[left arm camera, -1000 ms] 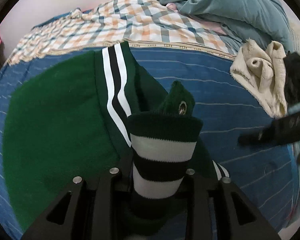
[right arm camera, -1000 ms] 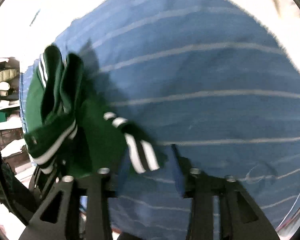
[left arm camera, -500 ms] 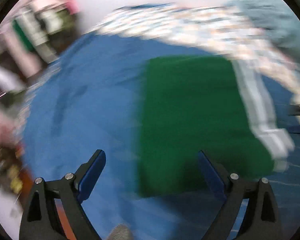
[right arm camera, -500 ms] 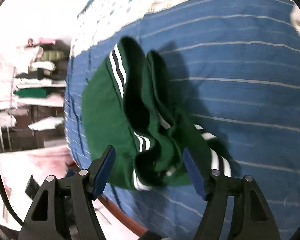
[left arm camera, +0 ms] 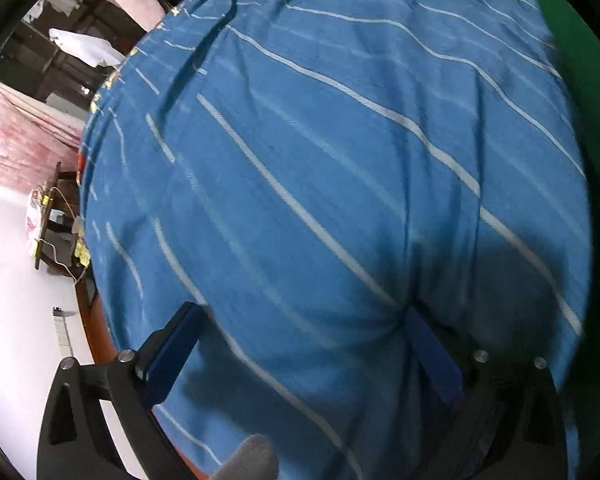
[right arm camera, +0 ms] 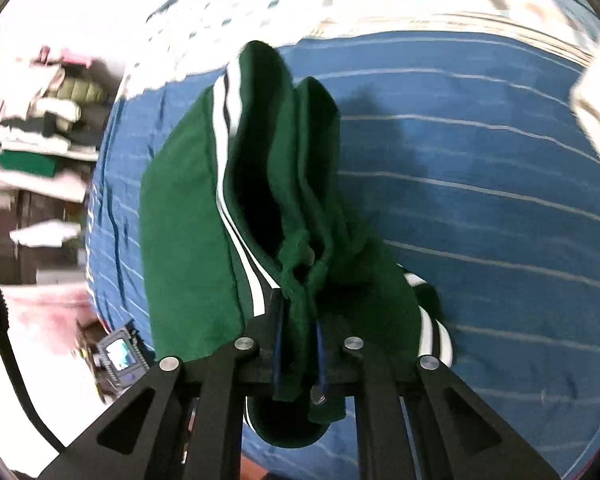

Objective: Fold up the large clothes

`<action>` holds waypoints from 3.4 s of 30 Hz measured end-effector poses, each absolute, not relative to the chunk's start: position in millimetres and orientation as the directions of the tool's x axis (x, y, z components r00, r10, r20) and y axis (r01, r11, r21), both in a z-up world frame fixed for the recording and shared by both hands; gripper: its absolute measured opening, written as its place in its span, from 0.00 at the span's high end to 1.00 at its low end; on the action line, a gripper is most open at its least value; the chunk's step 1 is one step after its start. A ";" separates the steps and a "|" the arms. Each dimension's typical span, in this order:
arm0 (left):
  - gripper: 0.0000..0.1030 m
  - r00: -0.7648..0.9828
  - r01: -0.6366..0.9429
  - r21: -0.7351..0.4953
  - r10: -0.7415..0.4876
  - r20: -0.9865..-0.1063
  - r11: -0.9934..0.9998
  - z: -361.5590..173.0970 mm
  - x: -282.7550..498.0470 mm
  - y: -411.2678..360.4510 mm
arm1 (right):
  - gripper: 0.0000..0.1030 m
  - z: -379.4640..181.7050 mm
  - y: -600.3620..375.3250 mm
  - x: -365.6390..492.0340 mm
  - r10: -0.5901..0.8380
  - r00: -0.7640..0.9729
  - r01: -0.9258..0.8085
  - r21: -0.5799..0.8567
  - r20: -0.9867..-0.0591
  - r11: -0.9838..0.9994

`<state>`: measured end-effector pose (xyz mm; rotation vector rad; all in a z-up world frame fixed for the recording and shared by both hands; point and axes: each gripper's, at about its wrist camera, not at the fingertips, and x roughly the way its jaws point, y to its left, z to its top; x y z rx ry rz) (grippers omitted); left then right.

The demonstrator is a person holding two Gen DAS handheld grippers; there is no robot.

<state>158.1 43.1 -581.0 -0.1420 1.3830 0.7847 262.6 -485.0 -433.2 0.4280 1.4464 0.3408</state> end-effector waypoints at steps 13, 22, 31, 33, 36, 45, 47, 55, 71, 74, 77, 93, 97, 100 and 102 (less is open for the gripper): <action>0.00 0.204 -0.601 0.175 0.362 -0.910 0.780 -452.2 173.5 24.2 | 0.54 -486.3 -511.0 268.5 0.270 -0.003 0.160 0.266 -0.963 0.951; 0.00 0.271 -0.338 0.268 0.366 -0.890 0.902 -483.1 224.3 -62.2 | 0.67 -508.0 -473.0 247.8 0.412 -0.101 0.091 0.404 -0.905 0.910; 0.00 0.317 -0.309 0.230 0.328 -0.890 0.923 -453.0 251.9 -40.1 | 0.73 -456.0 -490.4 291.6 0.362 0.025 0.044 0.363 -0.932 0.931; 0.00 0.350 -0.322 0.238 0.348 -0.870 0.916 -437.7 274.7 -34.0 | 0.72 -443.9 -485.9 317.8 0.423 0.063 0.015 0.424 -0.904 0.905; 0.00 0.348 -0.318 0.285 0.391 -0.852 0.904 -451.4 325.7 -26.4 | 0.72 -456.0 -460.7 360.3 0.416 0.072 -0.047 0.414 -0.906 0.909; 0.00 0.280 -0.288 0.238 0.319 -0.905 0.928 -498.5 381.6 4.2 | 0.66 -499.0 -431.3 434.8 0.348 0.000 -0.102 0.346 -0.937 0.932; 0.00 0.289 -0.338 0.219 0.322 -0.901 0.915 -481.7 365.2 11.8 | 0.43 -477.2 -455.6 430.8 0.392 0.056 -0.076 0.388 -0.918 0.919; 0.00 0.218 -0.465 0.199 0.330 -0.919 0.863 -480.9 305.5 24.3 | 0.31 -570.3 -489.8 426.9 0.654 -0.124 0.148 0.638 -0.746 0.755; 0.00 0.177 -0.436 0.220 0.322 -0.930 0.873 -485.4 279.9 18.6 | 0.63 -539.2 -471.7 434.8 0.570 -0.039 0.138 0.560 -0.821 0.817; 0.00 0.197 -0.452 0.212 0.329 -0.924 0.866 -470.7 263.8 17.6 | 0.49 -500.5 -499.0 409.3 0.530 -0.010 0.094 0.527 -0.848 0.845; 0.00 0.206 -0.462 0.220 0.345 -0.916 0.859 -461.3 246.1 14.3 | 0.38 -484.5 -533.7 375.5 0.535 -0.037 0.099 0.530 -0.844 0.842; 0.00 0.149 -0.376 0.262 0.337 -0.929 0.889 -490.1 215.3 -14.2 | 0.87 -484.8 -562.3 276.4 0.571 -0.049 0.254 0.543 -0.819 0.801; 0.00 0.135 -0.383 0.250 0.322 -0.937 0.889 -492.6 214.1 -10.5 | 0.87 -521.6 -553.2 275.5 0.496 -0.148 0.235 0.456 -0.856 0.858; 0.00 0.149 -0.401 0.231 0.312 -0.938 0.887 -486.0 214.9 -2.3 | 0.69 -516.9 -545.8 288.5 0.493 -0.142 0.142 0.475 -0.858 0.868; 0.00 0.181 -0.416 0.192 0.287 -0.941 0.889 -481.5 216.8 6.4 | 0.42 -504.0 -543.9 299.3 0.514 -0.085 0.067 0.510 -0.854 0.858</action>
